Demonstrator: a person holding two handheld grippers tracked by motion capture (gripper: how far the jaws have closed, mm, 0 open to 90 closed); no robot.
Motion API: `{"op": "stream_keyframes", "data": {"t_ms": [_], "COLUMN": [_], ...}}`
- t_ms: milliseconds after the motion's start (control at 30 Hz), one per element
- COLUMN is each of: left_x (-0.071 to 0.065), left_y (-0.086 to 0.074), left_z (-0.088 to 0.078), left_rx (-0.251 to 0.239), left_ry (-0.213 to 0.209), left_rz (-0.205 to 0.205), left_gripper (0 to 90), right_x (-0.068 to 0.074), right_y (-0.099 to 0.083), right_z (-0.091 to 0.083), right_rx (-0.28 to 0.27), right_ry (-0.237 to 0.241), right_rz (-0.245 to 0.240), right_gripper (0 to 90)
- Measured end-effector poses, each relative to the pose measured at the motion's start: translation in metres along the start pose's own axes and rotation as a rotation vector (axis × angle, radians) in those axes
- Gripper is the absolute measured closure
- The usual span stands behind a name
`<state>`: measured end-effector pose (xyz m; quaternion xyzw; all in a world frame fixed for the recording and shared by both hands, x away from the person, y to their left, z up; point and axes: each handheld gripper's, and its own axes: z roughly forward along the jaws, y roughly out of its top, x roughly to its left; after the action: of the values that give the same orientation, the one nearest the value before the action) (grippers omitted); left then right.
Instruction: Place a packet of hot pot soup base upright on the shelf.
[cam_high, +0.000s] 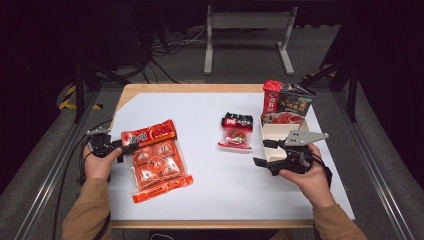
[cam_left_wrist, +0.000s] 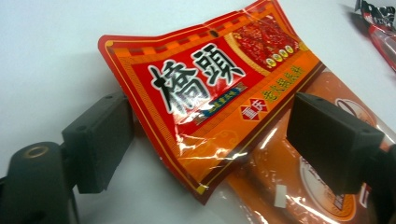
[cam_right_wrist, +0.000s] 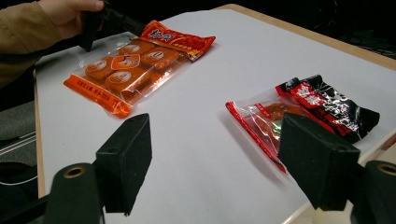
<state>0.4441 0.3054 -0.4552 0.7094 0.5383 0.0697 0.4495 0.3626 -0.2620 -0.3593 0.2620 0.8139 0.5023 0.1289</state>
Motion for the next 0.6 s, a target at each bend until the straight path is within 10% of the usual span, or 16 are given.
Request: {"op": "stream_keyframes", "data": {"t_ms": [400, 600], "left_x": [-0.003, 0.003], "left_y": [0.005, 0.007], "left_z": [0.005, 0.008], "left_rx": [0.020, -0.003], "left_ry": [0.016, -0.107], "left_rz": [-0.005, -0.096], "left_gripper": [47.8, 53.4], "right_x": [0.003, 0.003], "right_y": [0.000, -0.001], "right_z": [0.003, 0.004], "right_rx": [0.005, 0.002], "right_ry": [0.022, 0.043], "right_rz": [-0.019, -0.012], "right_gripper": [26.0, 25.5]}}
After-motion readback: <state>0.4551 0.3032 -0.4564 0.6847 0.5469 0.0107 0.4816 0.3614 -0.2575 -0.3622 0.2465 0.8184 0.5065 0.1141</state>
